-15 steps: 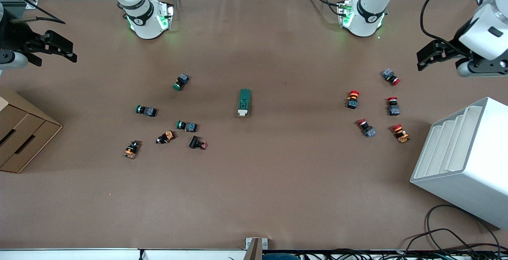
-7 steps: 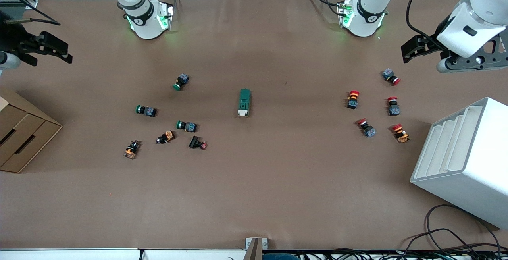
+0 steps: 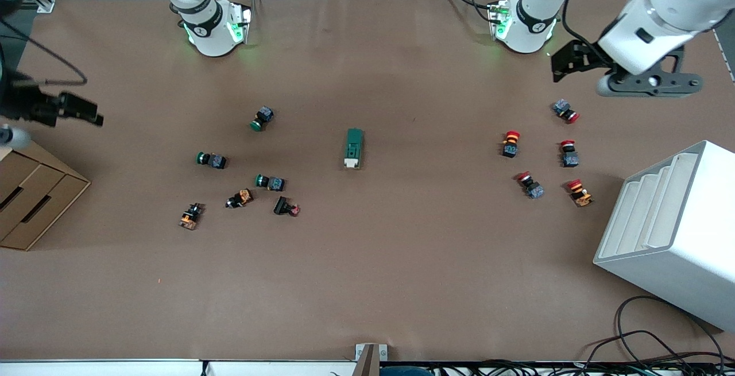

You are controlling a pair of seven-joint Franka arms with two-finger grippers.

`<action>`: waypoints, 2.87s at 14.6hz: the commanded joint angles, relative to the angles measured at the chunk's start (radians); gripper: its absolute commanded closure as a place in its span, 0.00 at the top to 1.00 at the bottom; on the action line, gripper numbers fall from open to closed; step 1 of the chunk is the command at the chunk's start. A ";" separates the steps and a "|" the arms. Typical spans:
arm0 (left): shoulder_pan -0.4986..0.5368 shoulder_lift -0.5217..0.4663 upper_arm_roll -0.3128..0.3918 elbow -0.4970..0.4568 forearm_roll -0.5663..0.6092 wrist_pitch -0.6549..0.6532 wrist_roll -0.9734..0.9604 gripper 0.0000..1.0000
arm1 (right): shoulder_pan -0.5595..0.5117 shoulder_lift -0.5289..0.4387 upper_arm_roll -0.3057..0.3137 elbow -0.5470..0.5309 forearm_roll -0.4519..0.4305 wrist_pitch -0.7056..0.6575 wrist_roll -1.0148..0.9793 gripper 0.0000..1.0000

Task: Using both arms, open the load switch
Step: 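Bring the left gripper above the switch while the right gripper approaches the handle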

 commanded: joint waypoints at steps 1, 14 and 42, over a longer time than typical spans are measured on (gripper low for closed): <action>0.000 -0.001 -0.065 0.009 -0.008 -0.008 -0.078 1.00 | -0.034 0.068 0.011 0.014 -0.007 0.026 -0.002 1.00; -0.015 0.008 -0.480 -0.147 0.104 0.199 -0.705 1.00 | -0.034 0.154 0.016 -0.015 0.007 0.163 0.280 1.00; -0.557 0.589 -0.518 -0.266 1.182 0.554 -2.141 1.00 | 0.607 0.361 0.020 -0.037 0.122 0.344 1.851 1.00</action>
